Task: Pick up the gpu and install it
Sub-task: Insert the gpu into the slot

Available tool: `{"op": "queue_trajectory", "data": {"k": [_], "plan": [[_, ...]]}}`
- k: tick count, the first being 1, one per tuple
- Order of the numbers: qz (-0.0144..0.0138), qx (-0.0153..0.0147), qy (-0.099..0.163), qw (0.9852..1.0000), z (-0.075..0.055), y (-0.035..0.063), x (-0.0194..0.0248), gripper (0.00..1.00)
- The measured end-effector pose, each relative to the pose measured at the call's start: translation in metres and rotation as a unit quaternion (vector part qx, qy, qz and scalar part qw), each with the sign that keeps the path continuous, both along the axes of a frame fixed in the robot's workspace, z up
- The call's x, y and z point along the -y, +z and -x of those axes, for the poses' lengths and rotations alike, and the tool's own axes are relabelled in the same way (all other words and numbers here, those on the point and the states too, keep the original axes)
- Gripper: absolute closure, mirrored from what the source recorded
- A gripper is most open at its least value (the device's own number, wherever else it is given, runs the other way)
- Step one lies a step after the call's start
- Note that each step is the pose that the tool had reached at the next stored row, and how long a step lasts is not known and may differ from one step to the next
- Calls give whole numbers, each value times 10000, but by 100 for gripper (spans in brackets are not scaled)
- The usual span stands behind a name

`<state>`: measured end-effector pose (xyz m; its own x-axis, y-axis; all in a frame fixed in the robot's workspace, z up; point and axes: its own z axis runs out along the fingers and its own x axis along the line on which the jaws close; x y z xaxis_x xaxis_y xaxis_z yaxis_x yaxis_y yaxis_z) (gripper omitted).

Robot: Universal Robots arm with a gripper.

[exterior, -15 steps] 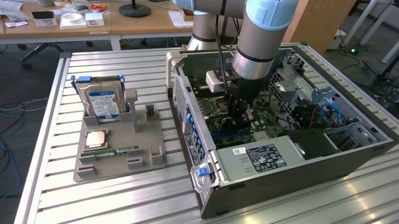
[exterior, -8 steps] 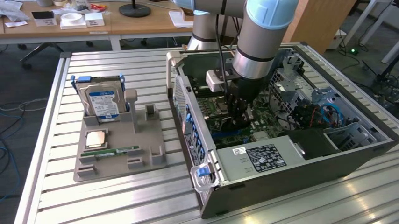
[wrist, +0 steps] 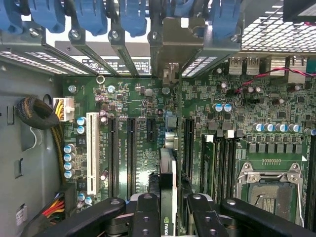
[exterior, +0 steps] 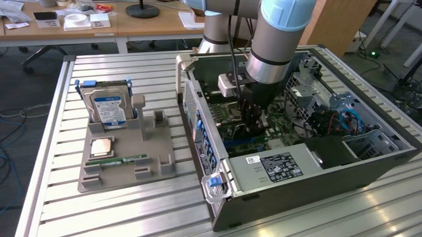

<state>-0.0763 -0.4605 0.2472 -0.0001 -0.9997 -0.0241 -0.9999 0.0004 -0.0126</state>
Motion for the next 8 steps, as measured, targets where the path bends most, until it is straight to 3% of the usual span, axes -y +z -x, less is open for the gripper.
{"op": "queue_trajectory", "data": {"k": [8], "plan": [[0, 0, -18, 10000, 0, 0, 13, 74]]}}
